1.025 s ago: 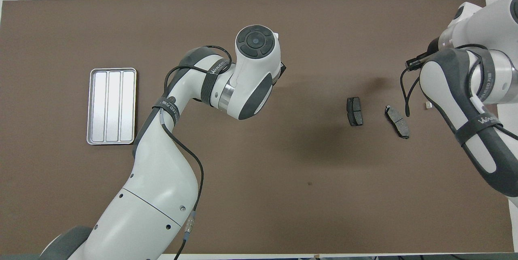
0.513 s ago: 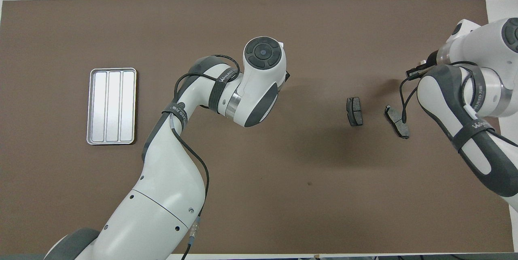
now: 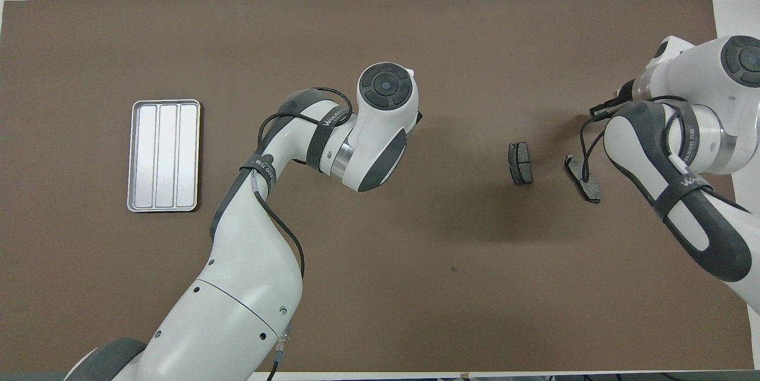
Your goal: Place bearing gear from tray to pile
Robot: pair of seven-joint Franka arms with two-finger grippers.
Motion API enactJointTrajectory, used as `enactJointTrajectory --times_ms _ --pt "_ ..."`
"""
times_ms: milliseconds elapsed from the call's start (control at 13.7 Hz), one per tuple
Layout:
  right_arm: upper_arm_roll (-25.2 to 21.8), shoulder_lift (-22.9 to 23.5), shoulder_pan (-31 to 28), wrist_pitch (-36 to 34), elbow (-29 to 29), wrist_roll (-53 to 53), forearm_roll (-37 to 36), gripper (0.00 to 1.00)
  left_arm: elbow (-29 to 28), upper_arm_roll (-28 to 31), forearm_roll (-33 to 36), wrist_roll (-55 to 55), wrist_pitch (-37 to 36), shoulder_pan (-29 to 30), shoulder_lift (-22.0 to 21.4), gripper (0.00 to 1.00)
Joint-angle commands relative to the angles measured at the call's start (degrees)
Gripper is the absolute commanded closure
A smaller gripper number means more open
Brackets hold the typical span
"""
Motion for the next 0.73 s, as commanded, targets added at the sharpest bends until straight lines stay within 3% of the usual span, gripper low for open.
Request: enactJointTrajectory --times_ms 0,73,220,439,659 --pt "0.8 0.2 -1.1 1.9 -0.7 -1.2 0.8 1.0 -4.0 1.0 0.8 -0.6 1.3 -1.2 -2.7 0.35" --pt "0.8 0.6 -1.1 2.0 -0.7 -1.2 0.8 1.0 -3.9 1.2 0.9 -0.6 0.8 -1.2 -2.7 0.0" --pt "0.8 0.7 -1.2 2.8 -1.2 -1.3 0.8 1.0 -3.4 2.9 0.8 -0.6 -0.2 -1.2 -2.9 0.0" --pt "0.8 1.0 -1.1 3.3 -1.3 -0.7 0.8 1.0 -4.0 5.5 0.9 0.2 -3.5 0.3 -10.2 0.0" --pt "0.8 1.1 -0.9 3.5 -1.7 -0.5 0.8 1.0 -5.0 7.4 0.9 7.1 -10.2 6.3 -17.4 0.0"
